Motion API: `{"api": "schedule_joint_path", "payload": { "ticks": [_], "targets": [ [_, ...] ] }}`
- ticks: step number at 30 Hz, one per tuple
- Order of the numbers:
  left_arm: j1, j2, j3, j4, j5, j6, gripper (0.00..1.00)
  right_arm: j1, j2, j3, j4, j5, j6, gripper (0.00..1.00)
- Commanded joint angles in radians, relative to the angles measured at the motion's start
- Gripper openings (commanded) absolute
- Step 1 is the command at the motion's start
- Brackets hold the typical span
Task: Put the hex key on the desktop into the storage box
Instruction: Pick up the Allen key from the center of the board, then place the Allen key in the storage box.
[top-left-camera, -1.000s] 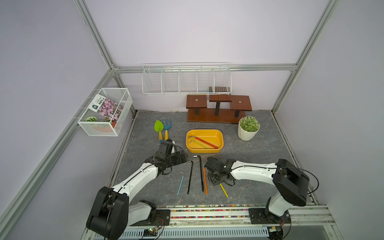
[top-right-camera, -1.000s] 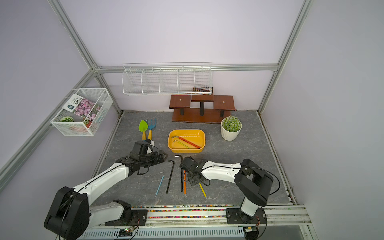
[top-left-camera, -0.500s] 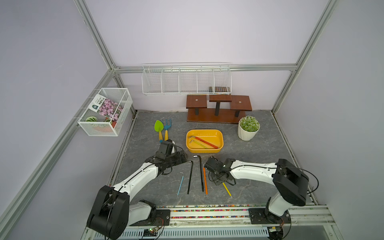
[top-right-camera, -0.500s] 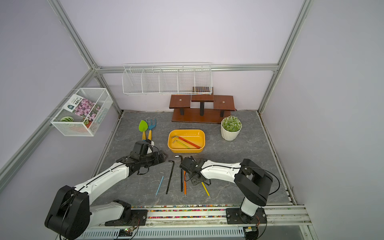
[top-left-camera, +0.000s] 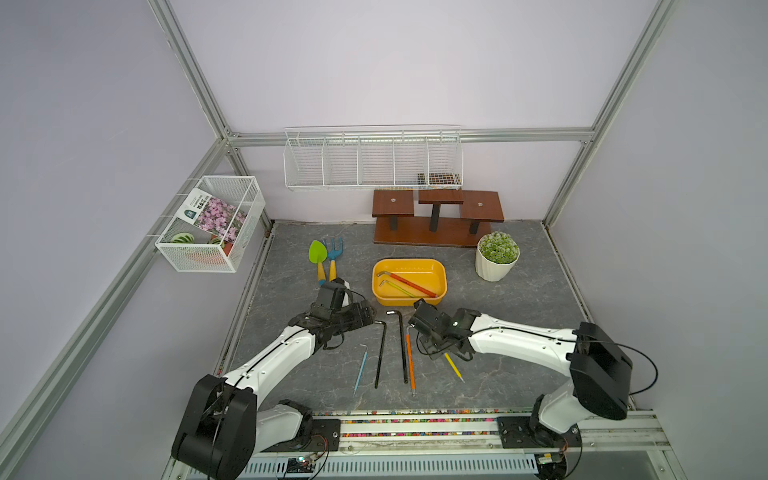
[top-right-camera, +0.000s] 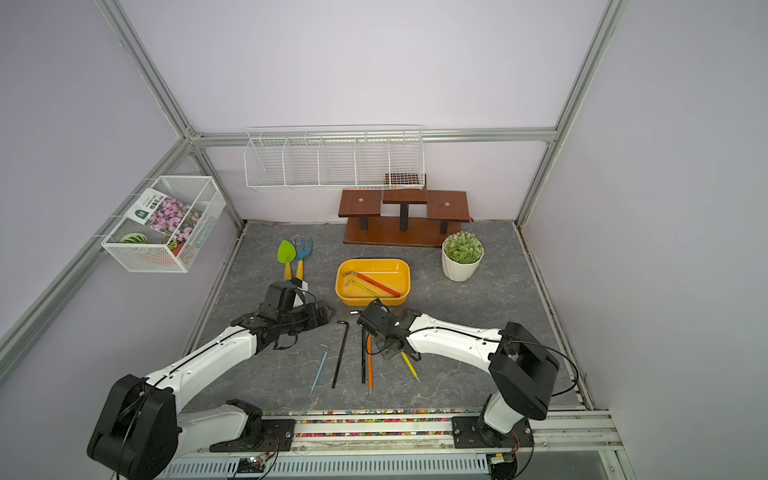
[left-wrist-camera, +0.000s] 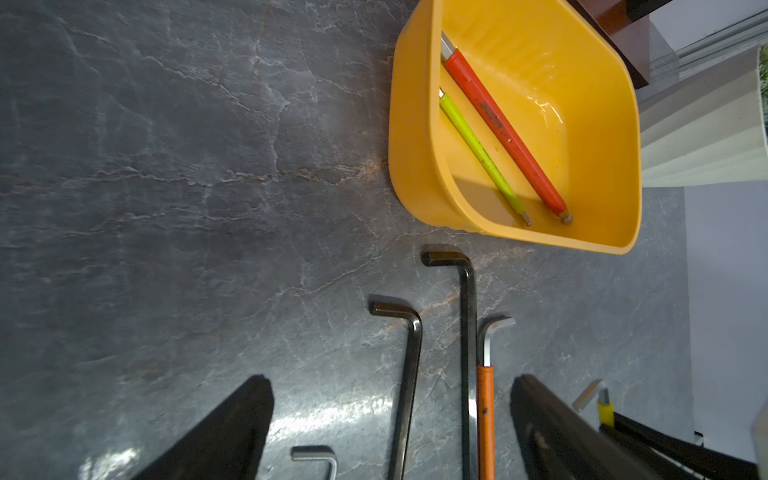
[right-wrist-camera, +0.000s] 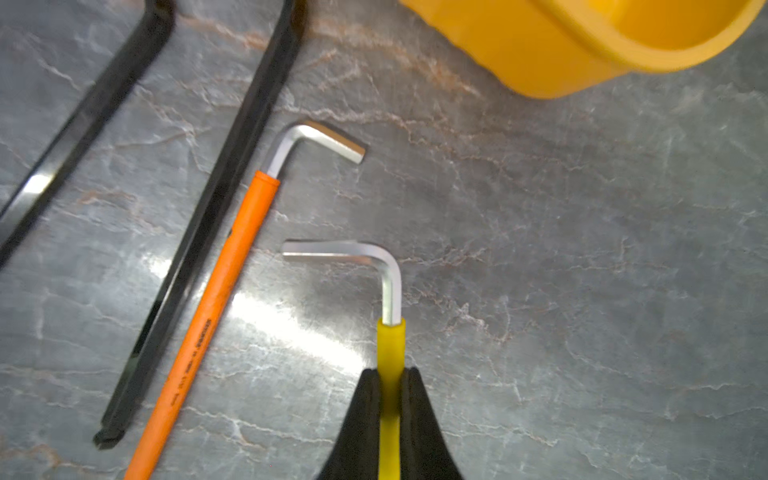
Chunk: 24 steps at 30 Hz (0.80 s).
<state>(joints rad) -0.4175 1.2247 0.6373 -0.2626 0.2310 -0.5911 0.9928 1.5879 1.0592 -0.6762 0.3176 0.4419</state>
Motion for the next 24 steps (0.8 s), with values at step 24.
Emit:
{"api": "schedule_joint_path", "payload": {
  "ticks": [24],
  "targets": [
    [-0.003, -0.001, 0.065, 0.053, 0.074, -0.035, 0.94, -0.198, -0.186, 0.013, 0.098, -0.175, -0.151, 0.07]
  ]
}}
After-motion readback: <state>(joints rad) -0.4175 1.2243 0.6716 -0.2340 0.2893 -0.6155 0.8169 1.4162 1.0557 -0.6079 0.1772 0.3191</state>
